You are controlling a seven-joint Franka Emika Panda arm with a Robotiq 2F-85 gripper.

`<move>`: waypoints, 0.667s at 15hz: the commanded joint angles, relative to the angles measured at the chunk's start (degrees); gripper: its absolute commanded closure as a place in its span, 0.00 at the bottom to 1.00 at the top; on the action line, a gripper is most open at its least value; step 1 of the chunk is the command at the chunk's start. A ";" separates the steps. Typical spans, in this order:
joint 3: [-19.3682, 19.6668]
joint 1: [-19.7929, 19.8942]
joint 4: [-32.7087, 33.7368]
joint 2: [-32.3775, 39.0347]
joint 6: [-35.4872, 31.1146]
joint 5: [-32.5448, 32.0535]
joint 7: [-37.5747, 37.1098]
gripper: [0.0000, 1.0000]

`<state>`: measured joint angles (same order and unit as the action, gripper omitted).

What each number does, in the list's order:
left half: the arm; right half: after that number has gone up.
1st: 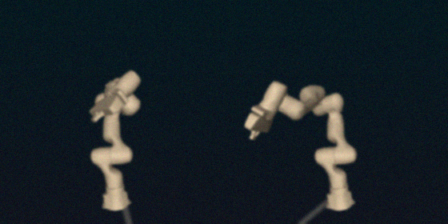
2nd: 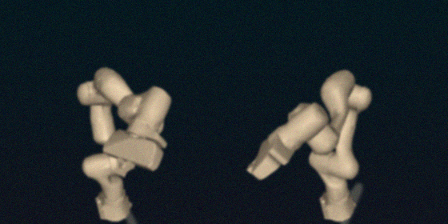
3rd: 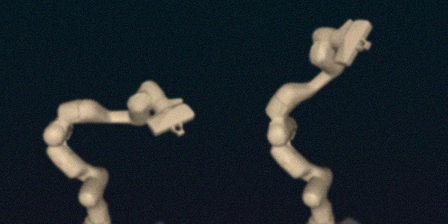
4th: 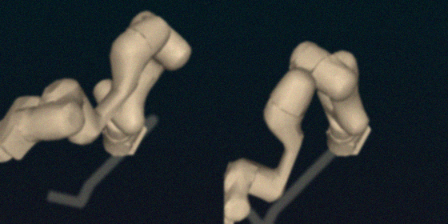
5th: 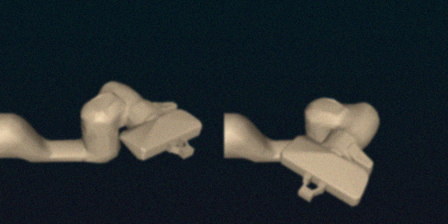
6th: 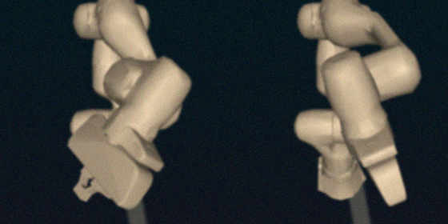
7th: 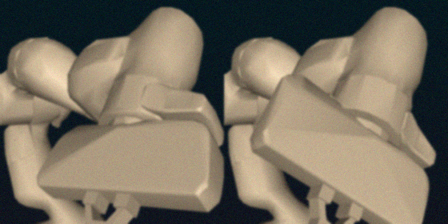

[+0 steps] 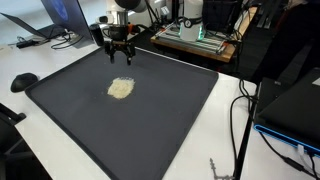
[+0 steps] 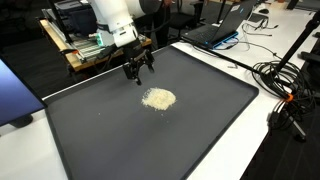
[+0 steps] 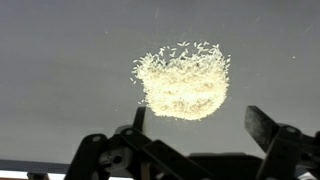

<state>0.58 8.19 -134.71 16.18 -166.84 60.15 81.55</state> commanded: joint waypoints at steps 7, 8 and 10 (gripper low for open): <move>1.95 -2.50 -0.21 3.11 -0.89 -2.38 -9.72 0.00; 2.21 -3.37 -0.13 3.29 -1.18 -3.34 -11.68 0.00; 2.51 -5.26 0.08 3.62 -2.01 -4.99 -15.75 0.00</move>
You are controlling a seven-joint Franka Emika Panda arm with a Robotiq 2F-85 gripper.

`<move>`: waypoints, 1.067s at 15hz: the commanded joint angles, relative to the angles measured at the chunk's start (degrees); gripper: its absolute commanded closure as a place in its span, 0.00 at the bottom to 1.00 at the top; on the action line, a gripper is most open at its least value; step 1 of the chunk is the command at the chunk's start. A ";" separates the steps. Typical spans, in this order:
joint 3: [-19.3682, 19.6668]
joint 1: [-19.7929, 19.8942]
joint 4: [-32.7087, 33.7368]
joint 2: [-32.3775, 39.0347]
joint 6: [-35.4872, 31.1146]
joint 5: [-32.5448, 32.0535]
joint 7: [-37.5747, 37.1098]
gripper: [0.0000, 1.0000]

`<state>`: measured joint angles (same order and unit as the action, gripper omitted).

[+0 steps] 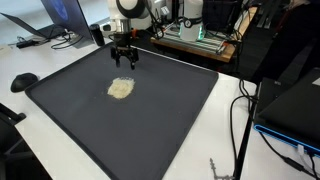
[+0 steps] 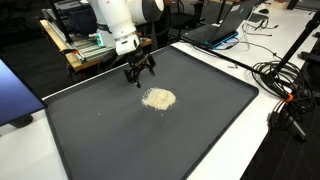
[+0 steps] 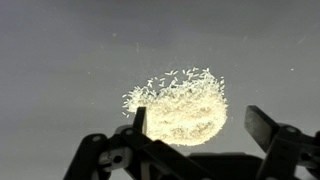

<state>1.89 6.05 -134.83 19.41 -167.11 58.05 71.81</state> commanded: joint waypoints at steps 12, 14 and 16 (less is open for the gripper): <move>27.65 -36.14 0.41 8.57 -8.84 -21.76 -43.74 0.00; 34.83 -43.51 1.08 10.45 -6.66 -23.87 -47.85 0.00; 40.77 -49.58 1.82 11.65 -2.39 -26.20 -50.78 0.00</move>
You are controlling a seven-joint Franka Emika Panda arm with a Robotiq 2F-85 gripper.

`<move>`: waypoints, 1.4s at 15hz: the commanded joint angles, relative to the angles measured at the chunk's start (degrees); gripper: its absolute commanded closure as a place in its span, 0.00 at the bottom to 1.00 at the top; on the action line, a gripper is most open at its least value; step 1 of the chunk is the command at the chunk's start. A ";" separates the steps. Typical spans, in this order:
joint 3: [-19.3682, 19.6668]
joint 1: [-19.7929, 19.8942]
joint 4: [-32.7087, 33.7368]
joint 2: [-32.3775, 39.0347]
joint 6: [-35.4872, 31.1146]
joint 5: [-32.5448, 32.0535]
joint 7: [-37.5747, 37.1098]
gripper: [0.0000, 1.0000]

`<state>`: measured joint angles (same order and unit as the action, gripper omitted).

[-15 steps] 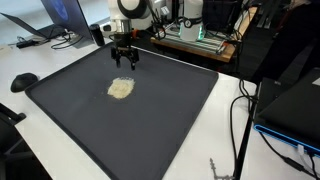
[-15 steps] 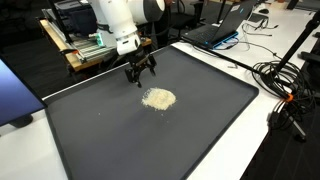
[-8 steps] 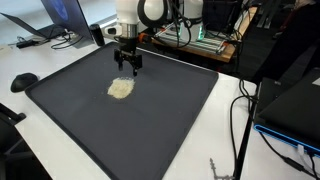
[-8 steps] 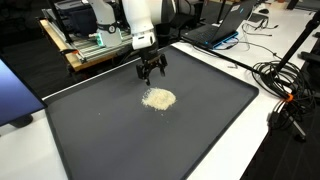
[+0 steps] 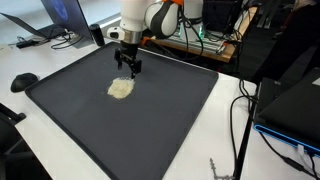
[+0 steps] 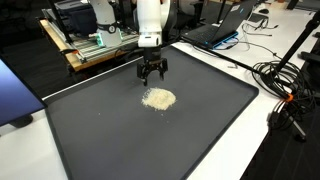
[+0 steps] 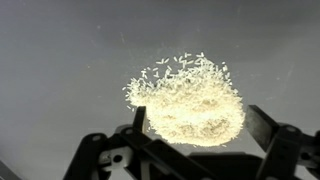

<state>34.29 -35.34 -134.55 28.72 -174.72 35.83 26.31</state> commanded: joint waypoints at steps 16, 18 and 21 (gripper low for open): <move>-9.55 9.31 13.20 -1.30 29.81 -51.73 -36.63 0.00; -14.90 13.77 15.50 -0.70 32.11 -52.19 -36.25 0.00; -18.76 16.79 19.69 1.58 35.29 -53.77 -38.94 0.00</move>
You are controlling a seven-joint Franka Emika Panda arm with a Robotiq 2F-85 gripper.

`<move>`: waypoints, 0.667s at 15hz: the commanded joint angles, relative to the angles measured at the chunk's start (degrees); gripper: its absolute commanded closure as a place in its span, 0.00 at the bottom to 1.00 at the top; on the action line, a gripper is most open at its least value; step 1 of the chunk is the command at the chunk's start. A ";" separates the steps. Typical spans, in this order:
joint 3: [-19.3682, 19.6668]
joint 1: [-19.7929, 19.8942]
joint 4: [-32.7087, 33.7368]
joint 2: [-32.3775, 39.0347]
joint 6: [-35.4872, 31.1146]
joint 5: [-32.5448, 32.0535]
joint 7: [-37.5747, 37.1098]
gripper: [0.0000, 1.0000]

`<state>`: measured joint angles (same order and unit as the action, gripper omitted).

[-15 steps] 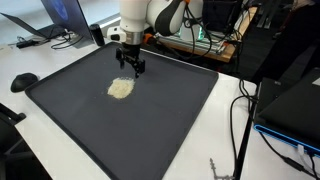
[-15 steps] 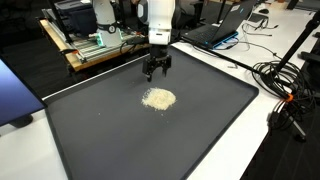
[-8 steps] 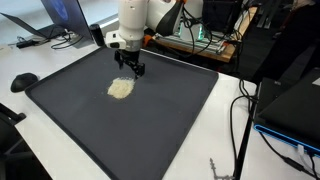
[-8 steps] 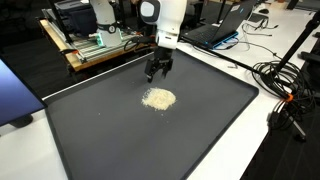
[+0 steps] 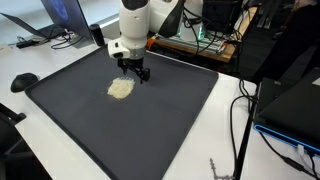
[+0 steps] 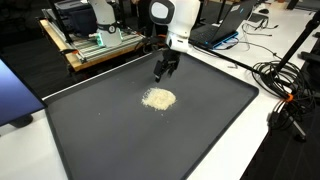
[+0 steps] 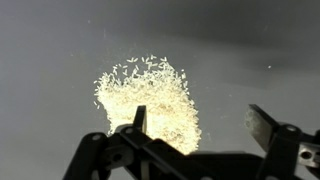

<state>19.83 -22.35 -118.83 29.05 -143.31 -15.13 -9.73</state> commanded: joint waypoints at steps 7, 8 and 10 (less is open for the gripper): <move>-6.00 3.55 13.58 7.27 11.70 -10.39 -12.24 0.00; -6.22 3.38 15.02 8.29 13.27 -11.37 -13.33 0.00; -6.41 2.88 17.90 10.26 16.63 -13.30 -15.22 0.00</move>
<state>14.01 -18.99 -106.53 35.53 -131.88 -25.03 -21.28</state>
